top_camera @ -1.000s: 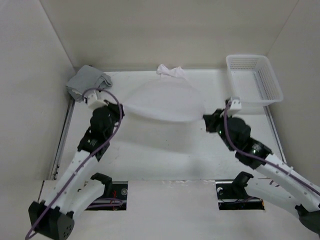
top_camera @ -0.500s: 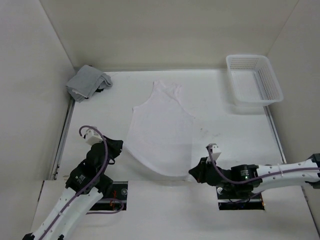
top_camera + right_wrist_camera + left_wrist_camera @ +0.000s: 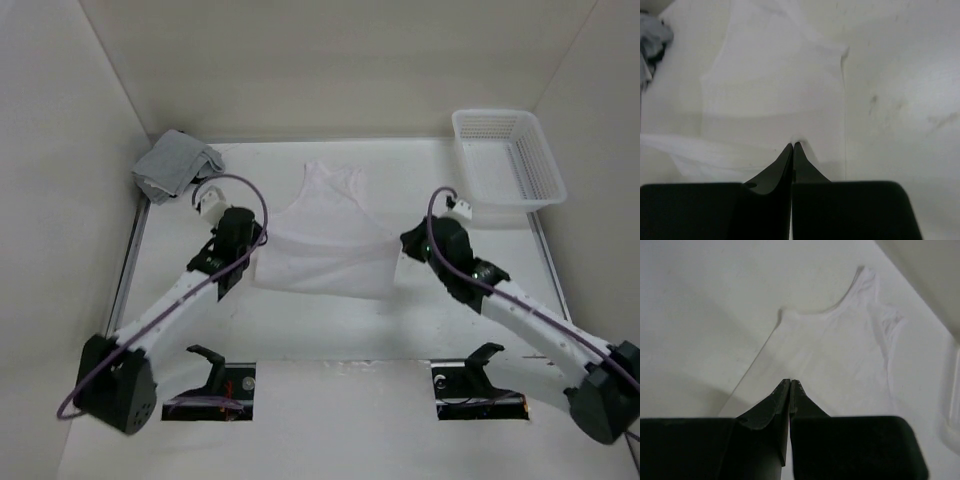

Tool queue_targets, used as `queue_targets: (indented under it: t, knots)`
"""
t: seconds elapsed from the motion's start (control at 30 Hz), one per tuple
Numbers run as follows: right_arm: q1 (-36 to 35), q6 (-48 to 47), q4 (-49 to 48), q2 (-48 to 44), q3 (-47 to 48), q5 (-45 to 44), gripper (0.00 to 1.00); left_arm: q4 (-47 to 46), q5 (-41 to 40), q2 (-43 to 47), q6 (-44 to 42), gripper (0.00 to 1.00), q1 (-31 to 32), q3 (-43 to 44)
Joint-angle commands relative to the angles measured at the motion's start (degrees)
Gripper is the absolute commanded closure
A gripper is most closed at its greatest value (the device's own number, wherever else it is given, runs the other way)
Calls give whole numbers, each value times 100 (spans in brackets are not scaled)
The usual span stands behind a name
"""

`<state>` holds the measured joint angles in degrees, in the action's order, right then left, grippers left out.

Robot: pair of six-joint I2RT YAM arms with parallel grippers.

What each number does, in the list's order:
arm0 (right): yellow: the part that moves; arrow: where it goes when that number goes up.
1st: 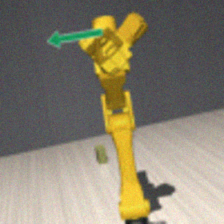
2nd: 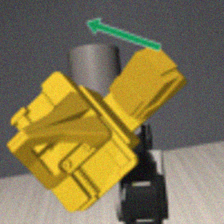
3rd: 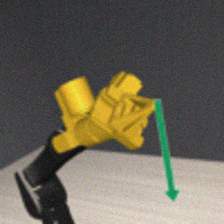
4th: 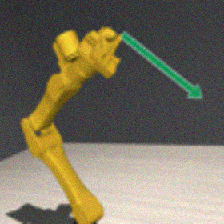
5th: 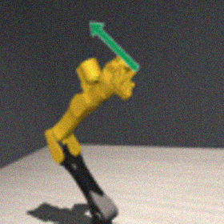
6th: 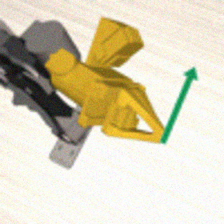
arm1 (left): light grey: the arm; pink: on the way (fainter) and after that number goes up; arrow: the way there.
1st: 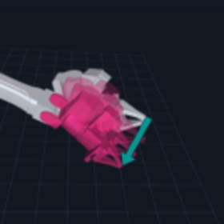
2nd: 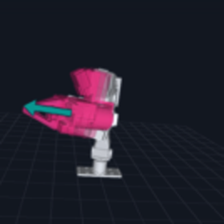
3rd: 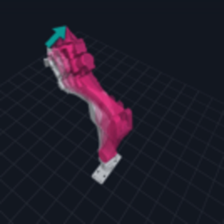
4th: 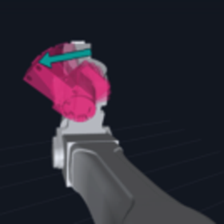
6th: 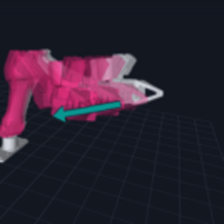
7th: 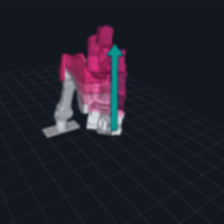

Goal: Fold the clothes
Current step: Fold the tank top

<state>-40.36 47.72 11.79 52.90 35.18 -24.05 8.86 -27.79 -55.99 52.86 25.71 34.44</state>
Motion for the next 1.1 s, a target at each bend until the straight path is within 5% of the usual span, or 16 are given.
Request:
queue_targets:
  t: [0.0,0.13,0.3,0.37,0.43,0.53,0.63,0.7,0.8,0.87,1.07]
  knots:
    - [1295,-1142,-1669,1165,953,1392,100,-2115,-16,-1506,-390,100,-395,1220]
    - [2281,-1300,-2058,3090,2490,2026,100,-2381,45,-3827,-514,100,-852,3143]
    - [2757,-1336,-1585,5436,5073,2501,99,-1793,195,-5675,-575,94,-1204,5324]
    - [2784,-1319,-1269,6228,5970,2528,88,-1494,553,-6255,-671,81,-1327,6001]
    - [2784,-1266,-1197,6582,6299,2528,65,-1317,783,-6433,-654,72,-1424,6154]
    - [2775,-1213,-1617,6330,5705,2520,48,-1570,670,-5944,-575,70,-1539,5375]
    - [2653,-1055,-2127,5462,4337,2459,47,-2080,705,-4996,-330,70,-1557,3962]
    - [2495,-985,-2338,4943,3544,2362,54,-2423,714,-4301,-207,71,-1452,2829]
    - [2134,-871,-2707,4038,2190,2073,85,-2863,775,-3517,66,71,-1214,1324]
    - [1871,-818,-2910,3527,1425,1844,95,-3004,1055,-3192,93,69,-1161,568]
    - [1378,-712,-3200,2612,105,1650,90,-3828,2399,-3225,391,55,-1415,-490]
